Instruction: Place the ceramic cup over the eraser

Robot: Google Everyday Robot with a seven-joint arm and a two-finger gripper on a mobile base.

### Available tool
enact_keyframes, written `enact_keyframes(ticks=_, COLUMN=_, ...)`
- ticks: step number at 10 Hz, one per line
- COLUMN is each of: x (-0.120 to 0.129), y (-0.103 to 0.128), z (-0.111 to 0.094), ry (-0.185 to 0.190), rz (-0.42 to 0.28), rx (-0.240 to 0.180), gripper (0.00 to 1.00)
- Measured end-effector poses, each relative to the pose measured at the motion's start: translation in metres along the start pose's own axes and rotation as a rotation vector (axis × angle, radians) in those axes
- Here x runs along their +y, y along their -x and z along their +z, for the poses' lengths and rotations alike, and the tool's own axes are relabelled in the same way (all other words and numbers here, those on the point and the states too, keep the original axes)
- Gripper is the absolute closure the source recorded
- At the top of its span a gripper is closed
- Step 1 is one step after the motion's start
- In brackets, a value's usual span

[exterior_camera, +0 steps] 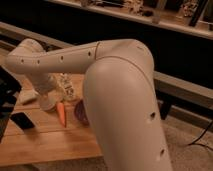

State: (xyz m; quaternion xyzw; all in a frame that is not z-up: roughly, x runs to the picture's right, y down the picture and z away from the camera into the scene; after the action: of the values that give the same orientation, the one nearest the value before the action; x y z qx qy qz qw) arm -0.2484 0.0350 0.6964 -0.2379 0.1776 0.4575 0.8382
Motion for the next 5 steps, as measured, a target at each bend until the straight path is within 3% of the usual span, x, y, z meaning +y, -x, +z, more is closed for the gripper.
enact_keyframes(ticks=5, x=0.023, y=0.033, z=-0.003, ry=0.029, rz=-0.083, rx=-0.014, gripper=0.35)
